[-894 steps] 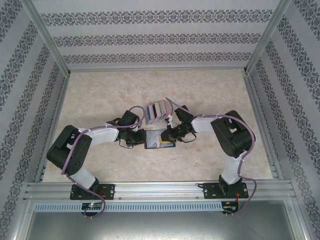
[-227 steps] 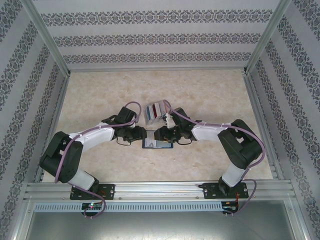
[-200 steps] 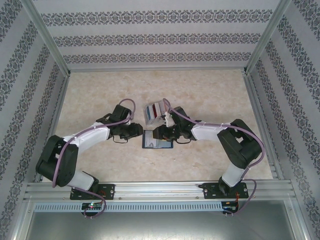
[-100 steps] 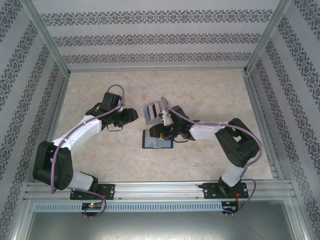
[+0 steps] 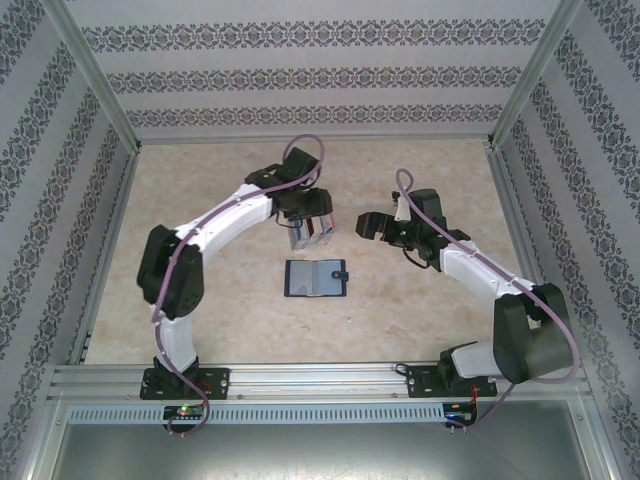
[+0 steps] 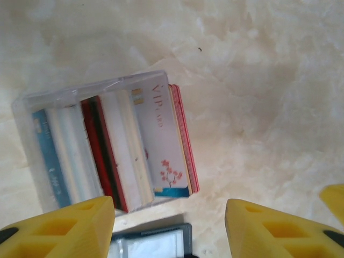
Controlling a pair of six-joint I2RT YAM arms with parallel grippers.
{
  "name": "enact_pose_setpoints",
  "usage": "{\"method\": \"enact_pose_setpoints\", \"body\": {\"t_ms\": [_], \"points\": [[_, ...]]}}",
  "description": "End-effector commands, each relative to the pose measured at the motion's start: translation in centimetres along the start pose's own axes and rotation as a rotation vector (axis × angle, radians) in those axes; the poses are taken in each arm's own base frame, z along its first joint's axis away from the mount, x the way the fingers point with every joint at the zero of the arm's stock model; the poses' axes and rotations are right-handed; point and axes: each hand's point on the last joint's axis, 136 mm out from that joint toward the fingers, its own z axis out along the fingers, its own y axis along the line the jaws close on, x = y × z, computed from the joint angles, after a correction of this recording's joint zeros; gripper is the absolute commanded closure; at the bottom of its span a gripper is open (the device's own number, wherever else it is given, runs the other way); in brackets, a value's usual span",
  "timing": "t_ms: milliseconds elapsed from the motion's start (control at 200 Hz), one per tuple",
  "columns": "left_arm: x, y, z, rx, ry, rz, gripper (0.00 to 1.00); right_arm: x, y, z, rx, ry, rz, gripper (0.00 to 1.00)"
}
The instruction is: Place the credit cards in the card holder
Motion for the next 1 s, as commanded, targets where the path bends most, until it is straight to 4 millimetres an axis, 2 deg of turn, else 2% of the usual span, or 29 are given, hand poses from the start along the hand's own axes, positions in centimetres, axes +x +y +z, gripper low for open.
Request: {"method": "enact_pose_setpoints", "body": {"t_ms": [0, 95, 340, 565, 789, 999], "points": [[1.8, 2.4, 1.3, -0.197, 0.054, -0.017, 0.42, -1.3, -3.0, -1.2, 0.133, -0.059, -0.014, 0.02], [2.1, 2.2, 2.6, -0.234, 0.073, -0.021, 0.4, -1.1, -4.2, -1.3, 0.162, -0.064, -0.002, 0.02], [2.2, 1.8, 4.2, -0.333, 0.088, 0.023, 0.38, -0.6, -4.6, -1.1, 0.155, -0.061, -0.001, 0.02], [2.0, 3.3, 3.8, -0.429, 0.058, 0.008, 0.37, -0.4, -4.5, -1.1, 0.146, -0.059, -0.003, 0.02], [2.7, 0.2, 5.9, -0.266, 0.096, 0.018, 0.38, -0.2, -4.4, -0.8, 0.139, -0.048, 0.0, 0.02], [3.4, -0.1, 7.2, -0.244, 0.13, 0.007, 0.39, -0.4, -4.5, -1.4, 0.151, -0.067, -0.01, 0.02]]}}
